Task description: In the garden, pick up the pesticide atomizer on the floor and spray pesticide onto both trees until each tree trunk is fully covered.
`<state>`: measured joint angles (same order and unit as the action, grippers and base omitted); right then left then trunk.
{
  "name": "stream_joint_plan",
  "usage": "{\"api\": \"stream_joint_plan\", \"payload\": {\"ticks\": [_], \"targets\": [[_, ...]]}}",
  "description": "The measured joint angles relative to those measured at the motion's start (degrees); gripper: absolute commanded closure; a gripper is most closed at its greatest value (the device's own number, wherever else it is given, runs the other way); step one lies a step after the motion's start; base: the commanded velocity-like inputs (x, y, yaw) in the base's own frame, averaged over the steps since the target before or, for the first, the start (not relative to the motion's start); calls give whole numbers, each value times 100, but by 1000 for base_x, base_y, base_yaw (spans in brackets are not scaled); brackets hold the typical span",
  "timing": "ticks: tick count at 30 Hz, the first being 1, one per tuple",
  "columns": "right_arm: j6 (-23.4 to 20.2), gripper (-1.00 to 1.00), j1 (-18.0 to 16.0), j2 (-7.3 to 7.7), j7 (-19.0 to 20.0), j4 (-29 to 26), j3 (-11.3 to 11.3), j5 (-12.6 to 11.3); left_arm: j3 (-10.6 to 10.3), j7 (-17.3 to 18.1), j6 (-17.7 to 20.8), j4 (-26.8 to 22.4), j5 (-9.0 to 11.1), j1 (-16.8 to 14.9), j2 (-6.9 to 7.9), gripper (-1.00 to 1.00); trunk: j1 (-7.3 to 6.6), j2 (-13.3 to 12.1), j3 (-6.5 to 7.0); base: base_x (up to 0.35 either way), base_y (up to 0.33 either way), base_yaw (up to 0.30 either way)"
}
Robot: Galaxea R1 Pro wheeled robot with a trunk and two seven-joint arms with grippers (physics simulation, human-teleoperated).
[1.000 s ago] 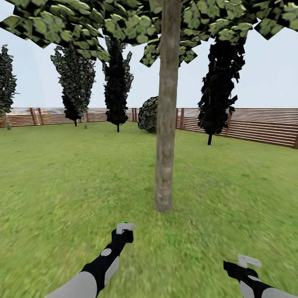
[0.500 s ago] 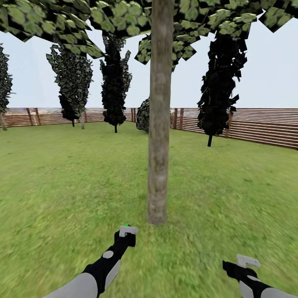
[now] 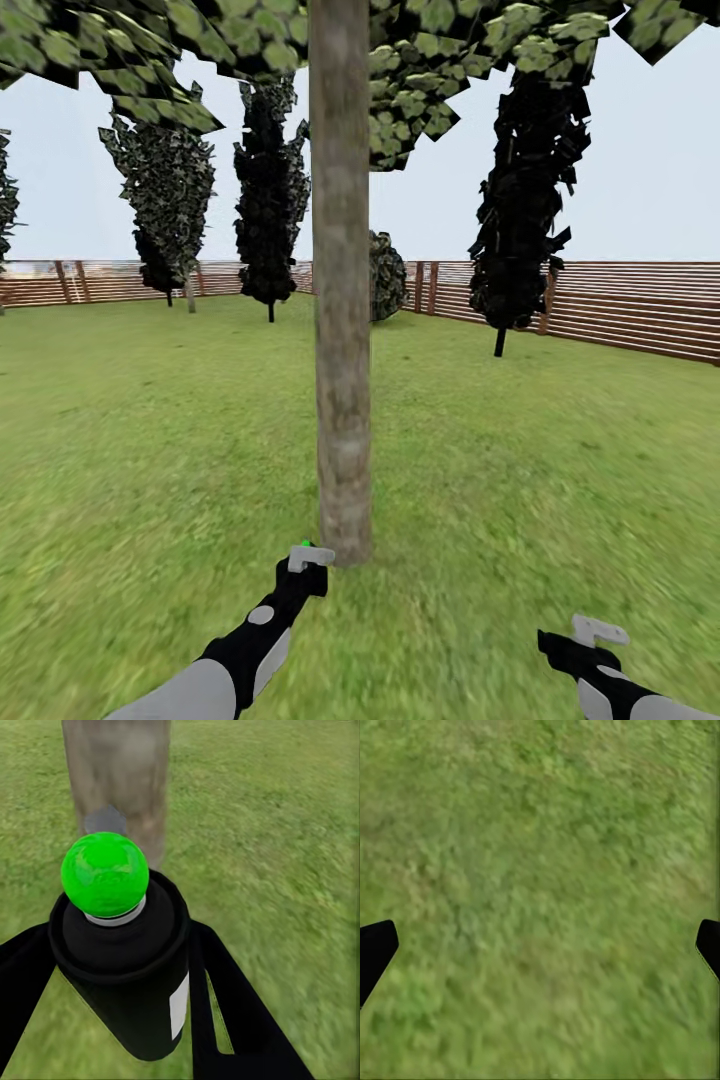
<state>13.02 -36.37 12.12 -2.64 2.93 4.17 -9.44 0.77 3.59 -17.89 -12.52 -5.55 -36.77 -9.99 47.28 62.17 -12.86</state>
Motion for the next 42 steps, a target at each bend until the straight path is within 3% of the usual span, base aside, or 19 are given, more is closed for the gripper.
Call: {"api": "stream_joint_plan", "payload": {"ticks": [17, 32, 42], "targets": [[-2, -100, 1, 0, 2, -1, 0, -2, 4, -1, -18, -8, 0, 0, 0, 100, 1, 0, 0, 242, -196, 0], [-3, -100, 1, 0, 3, -3, 0, 0, 8, -2, -88, -8, 4, -1, 0, 100, 2, -1, 0, 17, 78, 0], [-6, -100, 1, -3, 3, -2, 0, -1, 5, 1, -87, -8, 1, -1, 0, 100, 0, 0, 0, 212, 71, 0]]}}
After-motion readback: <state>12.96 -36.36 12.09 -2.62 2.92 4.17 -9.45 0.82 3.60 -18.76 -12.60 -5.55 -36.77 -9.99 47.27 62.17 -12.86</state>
